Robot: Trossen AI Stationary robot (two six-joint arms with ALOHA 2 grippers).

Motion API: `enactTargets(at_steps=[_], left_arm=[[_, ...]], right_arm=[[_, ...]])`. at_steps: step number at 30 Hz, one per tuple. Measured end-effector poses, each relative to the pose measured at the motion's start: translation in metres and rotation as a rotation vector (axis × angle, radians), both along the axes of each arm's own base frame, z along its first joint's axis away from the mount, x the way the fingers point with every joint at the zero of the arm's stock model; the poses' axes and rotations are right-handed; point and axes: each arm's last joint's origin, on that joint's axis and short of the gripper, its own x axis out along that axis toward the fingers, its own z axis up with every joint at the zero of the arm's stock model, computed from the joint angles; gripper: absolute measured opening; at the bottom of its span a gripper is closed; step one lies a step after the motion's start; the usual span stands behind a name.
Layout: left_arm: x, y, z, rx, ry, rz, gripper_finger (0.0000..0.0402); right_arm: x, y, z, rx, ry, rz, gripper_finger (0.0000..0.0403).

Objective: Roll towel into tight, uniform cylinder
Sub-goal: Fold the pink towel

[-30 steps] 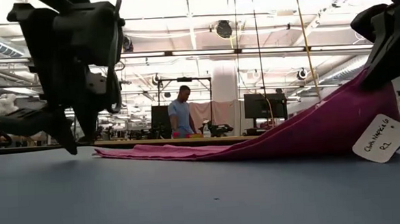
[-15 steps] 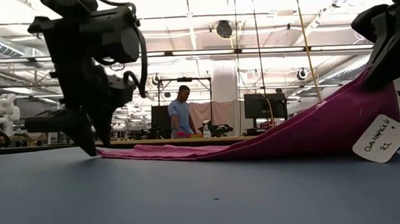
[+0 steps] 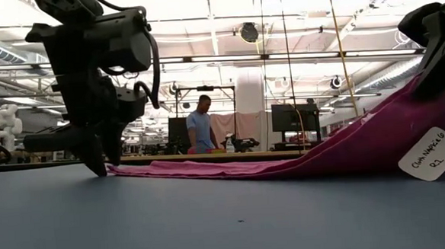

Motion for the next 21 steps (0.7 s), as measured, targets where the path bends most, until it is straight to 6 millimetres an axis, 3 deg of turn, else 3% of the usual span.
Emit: enactTargets(at_steps=[15,21], left_arm=[[0.008,0.001,-0.001,-0.046,-0.074,0.000,0.0011],[0.003,-0.010,0.001,-0.061,-0.073,0.025,0.0005]], right_arm=[[0.000,0.000,0.000,-0.004,0.003,0.008,0.0004],[-0.001,0.006,0.001,0.027,-0.018,0.028,0.0004]])
